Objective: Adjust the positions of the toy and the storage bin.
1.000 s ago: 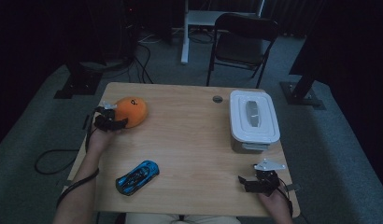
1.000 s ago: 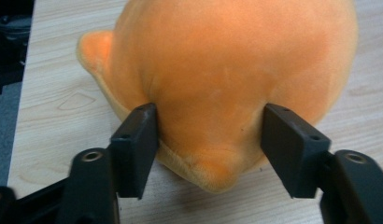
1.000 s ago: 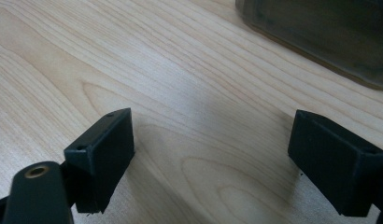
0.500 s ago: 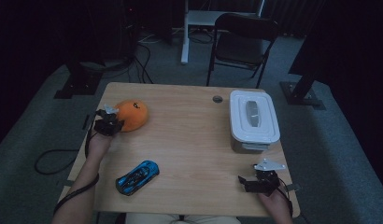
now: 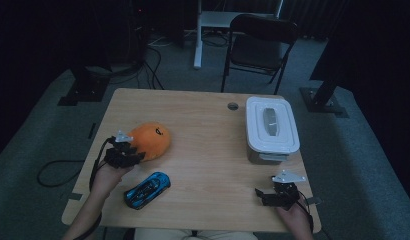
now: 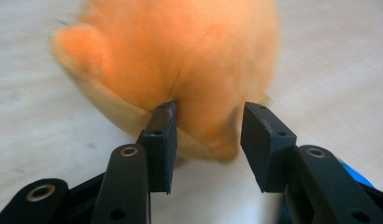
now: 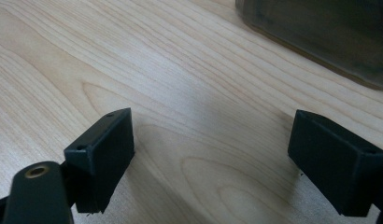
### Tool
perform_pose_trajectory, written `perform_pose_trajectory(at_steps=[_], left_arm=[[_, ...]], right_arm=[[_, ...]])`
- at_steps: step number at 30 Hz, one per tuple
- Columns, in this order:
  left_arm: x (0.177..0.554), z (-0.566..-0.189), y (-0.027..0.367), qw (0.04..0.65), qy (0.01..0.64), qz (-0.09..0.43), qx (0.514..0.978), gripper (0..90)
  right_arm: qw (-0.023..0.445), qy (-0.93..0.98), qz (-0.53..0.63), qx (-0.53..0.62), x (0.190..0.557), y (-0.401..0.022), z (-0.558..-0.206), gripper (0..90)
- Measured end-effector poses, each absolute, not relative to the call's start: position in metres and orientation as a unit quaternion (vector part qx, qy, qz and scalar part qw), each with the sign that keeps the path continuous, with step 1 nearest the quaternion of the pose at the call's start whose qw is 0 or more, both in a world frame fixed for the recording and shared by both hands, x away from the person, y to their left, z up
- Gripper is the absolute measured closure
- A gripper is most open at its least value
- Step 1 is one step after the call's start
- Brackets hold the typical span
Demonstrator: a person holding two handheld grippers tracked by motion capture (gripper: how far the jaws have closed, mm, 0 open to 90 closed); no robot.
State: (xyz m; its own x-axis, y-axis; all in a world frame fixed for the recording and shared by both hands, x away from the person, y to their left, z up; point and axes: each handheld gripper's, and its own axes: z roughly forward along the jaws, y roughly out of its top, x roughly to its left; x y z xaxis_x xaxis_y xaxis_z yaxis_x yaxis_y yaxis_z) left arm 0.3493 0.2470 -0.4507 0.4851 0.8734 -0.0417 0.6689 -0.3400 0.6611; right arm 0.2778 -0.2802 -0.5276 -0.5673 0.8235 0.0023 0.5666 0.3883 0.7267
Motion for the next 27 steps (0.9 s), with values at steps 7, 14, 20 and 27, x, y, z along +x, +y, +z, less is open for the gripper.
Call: perform_pose_trajectory(at_steps=[7, 14, 20, 27], left_arm=[[0.333, -0.435, 0.252, 0.322, 0.452, 0.182, 0.811, 37.3], [0.357, -0.421, 0.262, 0.345, 0.472, 0.189, 0.789, 17.8], [0.385, -0.428, 0.254, 0.317, 0.423, 0.197, 0.826, 18.4], [0.408, -0.441, 0.249, 0.269, 0.406, 0.192, 0.852, 26.5]], right_arm=[[0.183, 0.813, 0.351, 0.427, 0.278, -0.280, -0.528, 13.9], [0.183, 0.813, 0.351, 0.427, 0.278, -0.280, -0.528, 13.9], [0.183, 0.813, 0.351, 0.427, 0.278, -0.280, -0.528, 13.9], [0.183, 0.813, 0.351, 0.427, 0.278, -0.280, -0.528, 13.9]])
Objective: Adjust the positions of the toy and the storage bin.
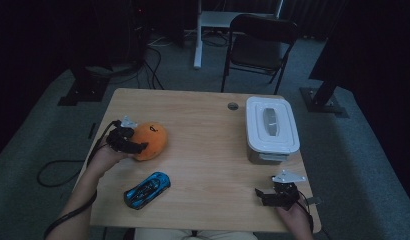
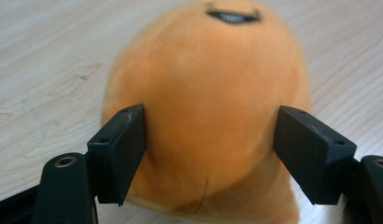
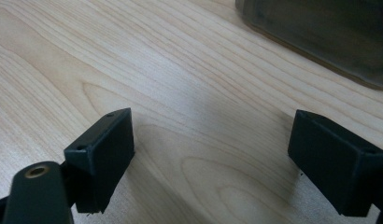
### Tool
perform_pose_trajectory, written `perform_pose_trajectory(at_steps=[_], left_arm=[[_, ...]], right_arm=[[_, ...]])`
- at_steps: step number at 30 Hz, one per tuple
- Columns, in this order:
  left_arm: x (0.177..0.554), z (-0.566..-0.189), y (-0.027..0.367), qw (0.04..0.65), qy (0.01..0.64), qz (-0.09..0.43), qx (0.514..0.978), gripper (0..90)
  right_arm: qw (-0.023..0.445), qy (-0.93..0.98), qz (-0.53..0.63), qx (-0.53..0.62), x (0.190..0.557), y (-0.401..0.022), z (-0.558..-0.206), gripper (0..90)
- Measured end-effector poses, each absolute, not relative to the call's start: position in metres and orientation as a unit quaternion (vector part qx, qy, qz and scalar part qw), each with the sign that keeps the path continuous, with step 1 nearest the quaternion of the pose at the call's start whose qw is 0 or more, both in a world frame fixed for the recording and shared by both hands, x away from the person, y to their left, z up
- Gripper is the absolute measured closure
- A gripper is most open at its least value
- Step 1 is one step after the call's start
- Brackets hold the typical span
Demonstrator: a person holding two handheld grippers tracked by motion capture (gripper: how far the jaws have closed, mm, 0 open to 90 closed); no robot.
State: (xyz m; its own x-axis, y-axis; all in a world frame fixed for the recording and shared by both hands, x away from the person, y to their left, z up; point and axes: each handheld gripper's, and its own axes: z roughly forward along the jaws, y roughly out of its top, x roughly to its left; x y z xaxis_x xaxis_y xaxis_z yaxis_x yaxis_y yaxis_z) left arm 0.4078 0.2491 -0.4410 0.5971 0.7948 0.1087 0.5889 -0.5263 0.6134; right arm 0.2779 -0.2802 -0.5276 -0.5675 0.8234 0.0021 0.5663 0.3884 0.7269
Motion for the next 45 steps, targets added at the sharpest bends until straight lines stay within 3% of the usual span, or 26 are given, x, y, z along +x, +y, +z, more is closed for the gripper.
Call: perform_pose_trajectory(at_steps=[7, 9, 11, 14, 18, 24, 29, 36, 39, 45], left_arm=[[0.416, -0.458, 0.250, 0.270, 0.430, 0.187, 0.841, 32.7], [0.414, -0.462, 0.252, 0.284, 0.443, 0.187, 0.829, 39.3], [0.411, -0.464, 0.252, 0.300, 0.454, 0.187, 0.818, 53.0], [0.402, -0.459, 0.255, 0.315, 0.460, 0.192, 0.808, 65.4], [0.387, -0.446, 0.262, 0.323, 0.479, 0.211, 0.789, 70.2], [0.360, -0.433, 0.281, 0.317, 0.535, 0.236, 0.747, 70.1], [0.343, -0.433, 0.288, 0.295, 0.544, 0.244, 0.747, 69.8], [0.334, -0.451, 0.291, 0.294, 0.556, 0.215, 0.747, 68.5], [0.334, -0.458, 0.292, 0.297, 0.553, 0.215, 0.748, 63.2], [0.329, -0.449, 0.294, 0.317, 0.548, 0.210, 0.745, 37.6]], right_arm=[[0.183, 0.813, 0.351, 0.427, 0.278, -0.280, -0.528, 13.9], [0.183, 0.813, 0.351, 0.427, 0.278, -0.280, -0.528, 13.9], [0.183, 0.813, 0.351, 0.427, 0.278, -0.280, -0.528, 13.9], [0.183, 0.813, 0.351, 0.427, 0.278, -0.280, -0.528, 13.9], [0.183, 0.813, 0.351, 0.427, 0.278, -0.280, -0.528, 13.9], [0.183, 0.813, 0.351, 0.427, 0.278, -0.280, -0.528, 13.9], [0.183, 0.813, 0.351, 0.427, 0.278, -0.280, -0.528, 13.9], [0.183, 0.813, 0.351, 0.427, 0.278, -0.280, -0.528, 13.9], [0.183, 0.813, 0.351, 0.427, 0.278, -0.280, -0.528, 13.9], [0.183, 0.813, 0.351, 0.427, 0.278, -0.280, -0.528, 13.9]])
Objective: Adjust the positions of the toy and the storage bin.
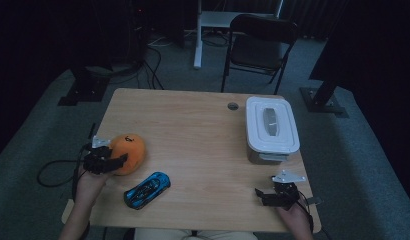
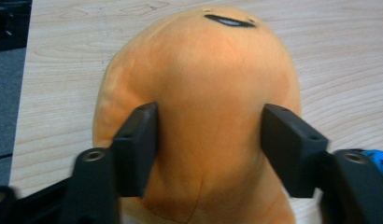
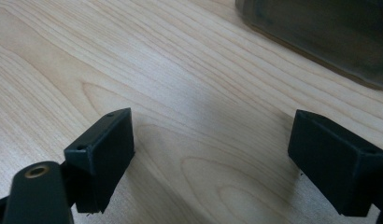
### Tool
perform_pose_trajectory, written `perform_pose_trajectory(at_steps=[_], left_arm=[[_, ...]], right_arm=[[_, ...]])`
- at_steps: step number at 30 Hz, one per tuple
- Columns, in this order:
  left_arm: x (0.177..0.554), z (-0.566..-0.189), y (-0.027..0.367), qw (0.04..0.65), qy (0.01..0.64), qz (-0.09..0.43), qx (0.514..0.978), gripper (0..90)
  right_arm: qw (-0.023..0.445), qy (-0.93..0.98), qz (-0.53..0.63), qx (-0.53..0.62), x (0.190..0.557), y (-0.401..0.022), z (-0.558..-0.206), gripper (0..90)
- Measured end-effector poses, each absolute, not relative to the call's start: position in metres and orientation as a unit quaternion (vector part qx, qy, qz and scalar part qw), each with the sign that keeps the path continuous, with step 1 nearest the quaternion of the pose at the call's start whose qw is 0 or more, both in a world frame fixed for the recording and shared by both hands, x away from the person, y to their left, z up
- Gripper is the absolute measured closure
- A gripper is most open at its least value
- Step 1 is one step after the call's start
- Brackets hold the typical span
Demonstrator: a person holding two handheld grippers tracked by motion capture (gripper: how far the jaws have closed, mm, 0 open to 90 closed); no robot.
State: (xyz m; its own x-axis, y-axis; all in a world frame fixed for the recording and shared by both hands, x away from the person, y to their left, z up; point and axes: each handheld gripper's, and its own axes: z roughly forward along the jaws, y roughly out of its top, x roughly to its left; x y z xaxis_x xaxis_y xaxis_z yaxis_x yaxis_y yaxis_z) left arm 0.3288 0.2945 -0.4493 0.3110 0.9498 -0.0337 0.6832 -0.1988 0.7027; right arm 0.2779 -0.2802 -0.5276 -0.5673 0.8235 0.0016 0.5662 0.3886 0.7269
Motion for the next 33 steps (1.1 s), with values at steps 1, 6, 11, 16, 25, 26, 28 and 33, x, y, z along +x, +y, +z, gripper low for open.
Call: perform_pose_trajectory(at_steps=[1, 6, 11, 16, 25, 26, 28, 33], left_arm=[[0.327, -0.448, 0.294, 0.320, 0.545, 0.210, 0.746, 30.8], [0.317, -0.442, 0.295, 0.327, 0.535, 0.214, 0.749, 18.8], [0.300, -0.423, 0.292, 0.350, 0.513, 0.222, 0.751, 10.2], [0.297, -0.416, 0.274, 0.372, 0.489, 0.224, 0.757, 10.1], [0.314, -0.420, 0.235, 0.372, 0.453, 0.209, 0.783, 0.8], [0.317, -0.422, 0.231, 0.375, 0.449, 0.202, 0.785, 0.8], [0.323, -0.427, 0.222, 0.379, 0.440, 0.196, 0.790, 0.8], [0.338, -0.437, 0.203, 0.392, 0.423, 0.184, 0.796, 0.8]], right_arm=[[0.183, 0.813, 0.351, 0.428, 0.278, -0.280, -0.528, 13.9], [0.183, 0.813, 0.351, 0.428, 0.278, -0.280, -0.528, 13.9], [0.183, 0.812, 0.351, 0.428, 0.278, -0.280, -0.528, 13.9], [0.182, 0.813, 0.351, 0.428, 0.278, -0.280, -0.528, 13.3], [0.186, 0.808, 0.347, 0.438, 0.279, -0.281, -0.528, 12.5], [0.187, 0.806, 0.346, 0.442, 0.279, -0.281, -0.528, 12.5], [0.187, 0.804, 0.346, 0.446, 0.280, -0.282, -0.527, 12.5], [0.187, 0.801, 0.350, 0.448, 0.278, -0.288, -0.523, 12.5]])
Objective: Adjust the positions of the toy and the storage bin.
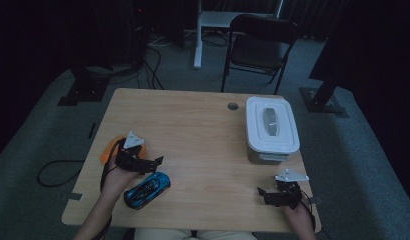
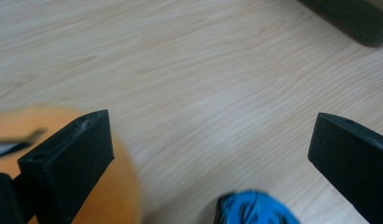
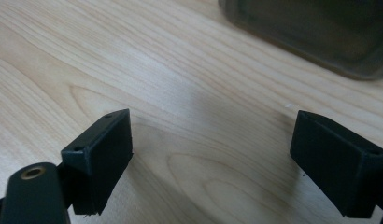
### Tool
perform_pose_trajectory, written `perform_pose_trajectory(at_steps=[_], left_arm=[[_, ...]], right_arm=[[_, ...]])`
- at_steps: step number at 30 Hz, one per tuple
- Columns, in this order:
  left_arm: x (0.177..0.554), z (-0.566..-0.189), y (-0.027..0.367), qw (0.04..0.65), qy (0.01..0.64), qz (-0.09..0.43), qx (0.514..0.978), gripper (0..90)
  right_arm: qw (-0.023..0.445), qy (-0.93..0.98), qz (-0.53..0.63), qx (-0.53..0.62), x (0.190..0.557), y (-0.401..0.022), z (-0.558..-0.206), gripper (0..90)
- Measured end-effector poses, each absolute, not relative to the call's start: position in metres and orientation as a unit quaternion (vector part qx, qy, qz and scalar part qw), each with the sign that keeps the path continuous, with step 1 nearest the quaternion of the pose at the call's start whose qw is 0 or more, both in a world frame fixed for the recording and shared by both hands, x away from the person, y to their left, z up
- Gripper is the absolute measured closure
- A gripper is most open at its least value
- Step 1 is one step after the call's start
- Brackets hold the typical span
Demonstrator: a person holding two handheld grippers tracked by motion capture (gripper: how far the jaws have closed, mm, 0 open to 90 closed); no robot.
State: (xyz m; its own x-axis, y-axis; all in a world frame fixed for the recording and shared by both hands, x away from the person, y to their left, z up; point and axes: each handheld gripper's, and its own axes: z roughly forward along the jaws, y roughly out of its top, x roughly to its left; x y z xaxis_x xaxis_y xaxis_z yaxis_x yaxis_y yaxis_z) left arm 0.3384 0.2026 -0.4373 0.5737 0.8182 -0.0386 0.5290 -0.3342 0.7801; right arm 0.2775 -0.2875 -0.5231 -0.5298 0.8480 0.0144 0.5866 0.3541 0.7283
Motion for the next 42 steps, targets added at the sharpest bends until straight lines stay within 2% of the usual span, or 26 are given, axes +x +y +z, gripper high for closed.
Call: perform_pose_trajectory(at_steps=[7, 16, 33, 42], left_arm=[[0.356, -0.448, 0.175, 0.382, 0.396, 0.175, 0.817, 0.8], [0.377, -0.453, 0.145, 0.410, 0.376, 0.163, 0.815, 0.8], [0.422, -0.468, 0.081, 0.414, 0.363, 0.148, 0.821, 0.9], [0.438, -0.480, 0.044, 0.407, 0.354, 0.142, 0.830, 0.9]], right_arm=[[0.212, 0.783, 0.355, 0.465, 0.273, -0.305, -0.511, 12.5], [0.239, 0.764, 0.342, 0.492, 0.274, -0.327, -0.507, 12.6], [0.297, 0.700, 0.325, 0.563, 0.306, -0.380, -0.504, 12.6], [0.316, 0.679, 0.324, 0.579, 0.331, -0.390, -0.508, 12.5]])
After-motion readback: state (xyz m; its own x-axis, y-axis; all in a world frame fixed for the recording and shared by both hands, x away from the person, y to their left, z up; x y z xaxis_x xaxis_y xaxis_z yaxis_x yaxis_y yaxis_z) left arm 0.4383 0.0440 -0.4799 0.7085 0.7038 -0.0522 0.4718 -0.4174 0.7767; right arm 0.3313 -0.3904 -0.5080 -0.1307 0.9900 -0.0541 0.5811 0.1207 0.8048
